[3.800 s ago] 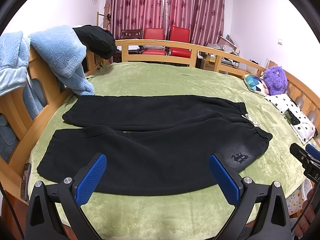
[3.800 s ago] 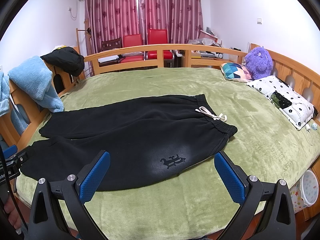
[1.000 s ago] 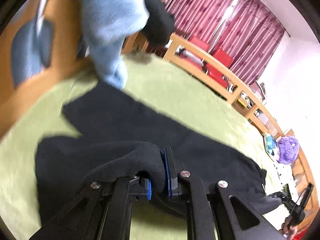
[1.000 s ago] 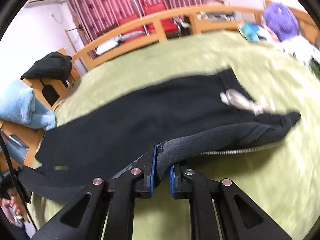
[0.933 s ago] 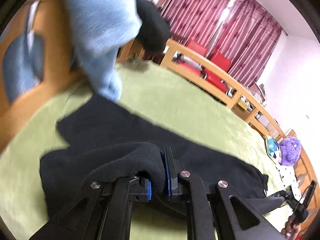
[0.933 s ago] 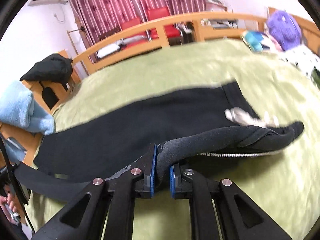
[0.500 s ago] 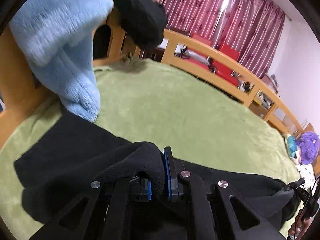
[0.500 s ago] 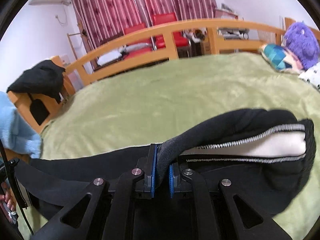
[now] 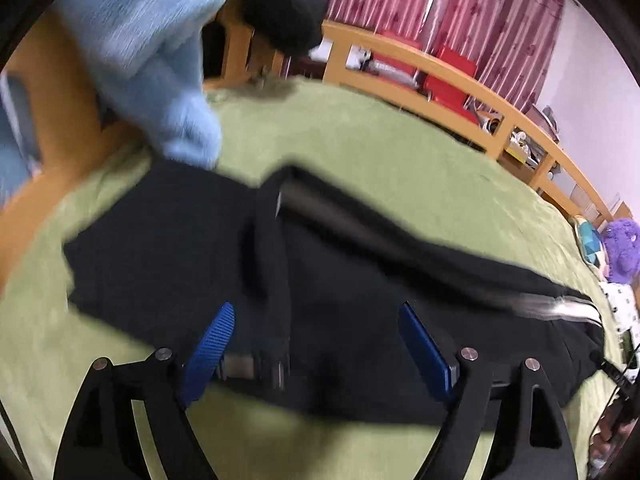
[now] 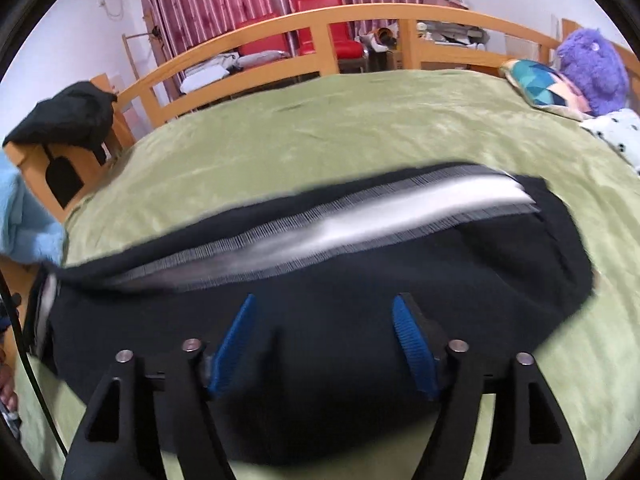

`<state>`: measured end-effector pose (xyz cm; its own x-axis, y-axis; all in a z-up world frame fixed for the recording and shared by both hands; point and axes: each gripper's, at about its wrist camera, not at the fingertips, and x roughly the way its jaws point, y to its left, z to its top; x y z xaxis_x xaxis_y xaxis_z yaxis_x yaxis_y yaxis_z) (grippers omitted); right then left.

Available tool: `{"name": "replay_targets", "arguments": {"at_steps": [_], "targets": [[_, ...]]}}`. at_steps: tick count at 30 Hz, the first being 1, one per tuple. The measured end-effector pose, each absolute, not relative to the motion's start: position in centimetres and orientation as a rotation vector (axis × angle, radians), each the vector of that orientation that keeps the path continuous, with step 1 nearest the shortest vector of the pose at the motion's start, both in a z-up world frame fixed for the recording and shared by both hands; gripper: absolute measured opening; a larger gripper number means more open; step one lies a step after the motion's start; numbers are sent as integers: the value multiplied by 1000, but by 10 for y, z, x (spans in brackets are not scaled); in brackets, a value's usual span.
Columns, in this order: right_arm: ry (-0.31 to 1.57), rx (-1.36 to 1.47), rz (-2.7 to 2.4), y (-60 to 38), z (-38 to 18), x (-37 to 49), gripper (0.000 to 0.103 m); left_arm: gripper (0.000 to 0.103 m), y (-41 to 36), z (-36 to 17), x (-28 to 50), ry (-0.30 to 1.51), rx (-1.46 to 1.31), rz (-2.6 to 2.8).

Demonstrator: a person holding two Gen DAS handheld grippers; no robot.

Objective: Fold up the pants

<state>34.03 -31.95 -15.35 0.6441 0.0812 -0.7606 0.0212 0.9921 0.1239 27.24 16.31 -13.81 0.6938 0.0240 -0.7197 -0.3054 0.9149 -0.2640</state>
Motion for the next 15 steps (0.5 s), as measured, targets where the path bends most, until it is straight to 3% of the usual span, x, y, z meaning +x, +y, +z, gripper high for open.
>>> {"name": "replay_targets", "arguments": {"at_steps": [6,12,15], "targets": [[952,247,-18,-370,-192,298,75,83,157,-200,256,900,-564,101],[943,502,-25,-421,-222,316,75,86,161,-221,277,842,-644,99],[888,576,-21,-432,-226,333,83,91,165,-224,288,816,-710,112]]}}
